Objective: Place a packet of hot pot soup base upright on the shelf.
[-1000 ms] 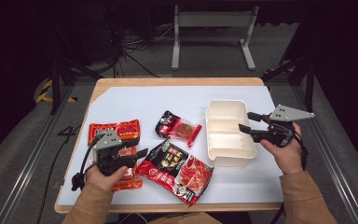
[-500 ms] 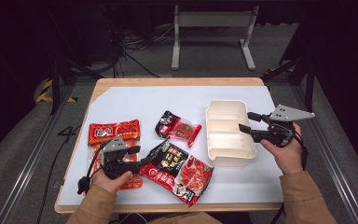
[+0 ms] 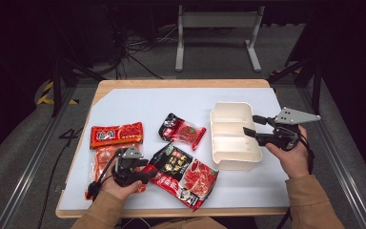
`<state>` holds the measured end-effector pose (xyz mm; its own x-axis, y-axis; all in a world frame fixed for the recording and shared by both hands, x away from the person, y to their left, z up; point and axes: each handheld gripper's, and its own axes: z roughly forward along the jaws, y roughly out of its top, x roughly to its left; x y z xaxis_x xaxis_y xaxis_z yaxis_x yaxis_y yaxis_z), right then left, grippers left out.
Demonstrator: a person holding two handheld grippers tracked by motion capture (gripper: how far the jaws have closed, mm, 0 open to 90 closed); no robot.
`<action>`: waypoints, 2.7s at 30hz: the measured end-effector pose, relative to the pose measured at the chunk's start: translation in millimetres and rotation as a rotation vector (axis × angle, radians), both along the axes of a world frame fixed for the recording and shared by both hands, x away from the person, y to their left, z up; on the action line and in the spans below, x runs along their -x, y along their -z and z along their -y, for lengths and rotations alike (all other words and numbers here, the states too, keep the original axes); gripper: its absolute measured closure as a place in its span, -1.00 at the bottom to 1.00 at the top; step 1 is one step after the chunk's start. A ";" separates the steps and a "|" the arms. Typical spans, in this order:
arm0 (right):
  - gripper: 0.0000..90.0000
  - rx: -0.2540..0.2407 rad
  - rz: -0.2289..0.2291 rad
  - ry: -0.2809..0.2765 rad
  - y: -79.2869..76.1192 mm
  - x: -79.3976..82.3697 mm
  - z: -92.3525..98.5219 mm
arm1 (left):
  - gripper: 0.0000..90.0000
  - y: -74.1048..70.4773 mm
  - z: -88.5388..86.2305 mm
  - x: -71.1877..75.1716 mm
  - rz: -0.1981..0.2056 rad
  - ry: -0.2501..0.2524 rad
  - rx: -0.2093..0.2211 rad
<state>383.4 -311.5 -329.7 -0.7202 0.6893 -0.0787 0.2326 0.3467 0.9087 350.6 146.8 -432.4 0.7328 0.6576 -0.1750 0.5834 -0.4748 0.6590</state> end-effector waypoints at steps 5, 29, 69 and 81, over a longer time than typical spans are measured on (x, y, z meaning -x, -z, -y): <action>-0.09 0.009 0.001 0.000 0.5 -0.3 -0.8 | -0.03 4.2 0.2 -2.5 -0.040 -0.006 0.001; -0.10 0.022 -0.007 -0.014 1.3 0.0 -6.0 | 0.91 -0.7 3.5 -1.1 -0.167 -0.028 0.075; -0.10 -0.025 0.004 -0.048 -5.3 4.8 -11.7 | 0.95 -124.5 5.3 26.8 0.323 0.023 0.274; -0.08 -0.047 0.005 -0.126 -18.5 11.7 -32.5 | 1.00 -134.5 3.6 12.9 0.362 0.051 0.323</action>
<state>371.7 -279.0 -311.2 -0.8012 0.5961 -0.0523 0.1851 0.3299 0.9257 337.6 143.1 -297.9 0.8144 0.5729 -0.0920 0.2704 -0.2344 0.9338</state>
